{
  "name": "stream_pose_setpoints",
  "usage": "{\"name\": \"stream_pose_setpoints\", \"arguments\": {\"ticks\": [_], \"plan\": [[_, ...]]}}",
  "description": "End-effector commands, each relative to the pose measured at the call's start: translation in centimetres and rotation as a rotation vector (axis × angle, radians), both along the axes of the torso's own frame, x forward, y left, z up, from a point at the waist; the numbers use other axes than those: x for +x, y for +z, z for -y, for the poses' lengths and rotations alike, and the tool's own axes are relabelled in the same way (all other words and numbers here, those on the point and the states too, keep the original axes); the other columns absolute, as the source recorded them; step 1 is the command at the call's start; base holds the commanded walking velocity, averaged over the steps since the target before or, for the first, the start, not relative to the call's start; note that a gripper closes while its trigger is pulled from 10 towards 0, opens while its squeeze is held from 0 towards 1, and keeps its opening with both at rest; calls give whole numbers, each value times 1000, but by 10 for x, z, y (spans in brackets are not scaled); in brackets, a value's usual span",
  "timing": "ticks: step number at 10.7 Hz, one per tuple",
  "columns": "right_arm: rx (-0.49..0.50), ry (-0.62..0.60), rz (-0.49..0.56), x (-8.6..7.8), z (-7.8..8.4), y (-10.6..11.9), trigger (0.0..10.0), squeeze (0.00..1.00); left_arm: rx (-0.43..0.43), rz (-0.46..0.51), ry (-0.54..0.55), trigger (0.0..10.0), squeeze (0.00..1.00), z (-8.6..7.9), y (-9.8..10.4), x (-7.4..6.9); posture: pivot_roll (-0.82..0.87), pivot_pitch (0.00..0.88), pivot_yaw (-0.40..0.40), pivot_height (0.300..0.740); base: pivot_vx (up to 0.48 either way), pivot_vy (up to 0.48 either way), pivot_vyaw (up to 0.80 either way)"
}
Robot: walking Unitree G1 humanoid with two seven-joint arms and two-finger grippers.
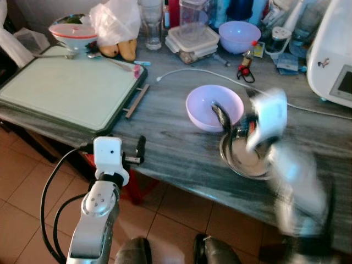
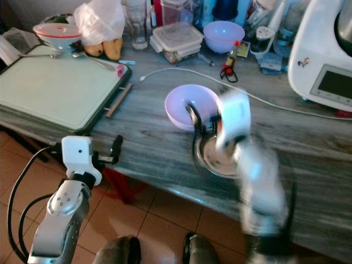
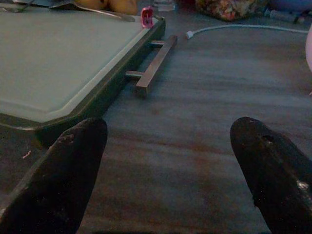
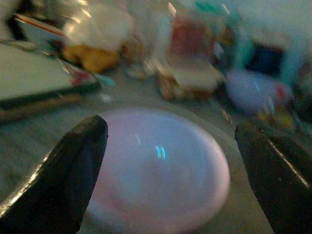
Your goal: Setting the table
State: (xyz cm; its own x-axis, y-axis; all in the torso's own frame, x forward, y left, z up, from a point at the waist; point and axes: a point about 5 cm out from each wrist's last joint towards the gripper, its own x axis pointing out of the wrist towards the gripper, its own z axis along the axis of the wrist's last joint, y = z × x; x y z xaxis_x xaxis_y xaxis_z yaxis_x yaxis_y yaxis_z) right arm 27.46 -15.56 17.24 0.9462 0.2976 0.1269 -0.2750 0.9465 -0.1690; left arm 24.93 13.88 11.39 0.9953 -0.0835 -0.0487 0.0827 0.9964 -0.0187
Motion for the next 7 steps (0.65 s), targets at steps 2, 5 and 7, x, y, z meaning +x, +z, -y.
{"name": "stream_pose_setpoints", "arguments": {"ticks": [2,5,7], "plan": [[42,-145,11,-14,7,-5,10000,937,-4,-4,-11,10000,0,-2,2,-2,-18,122,10,740,0,0,0],[55,-175,-5,-17,9,-11,10000,0,-13,0,-13,10000,0,-1,4,-2,-20,124,11,740,-276,0,-715],[68,-155,-7,-18,5,-12,10000,0,-25,-2,-19,10000,0,-1,5,-1,-19,125,15,740,-332,0,0]]}}
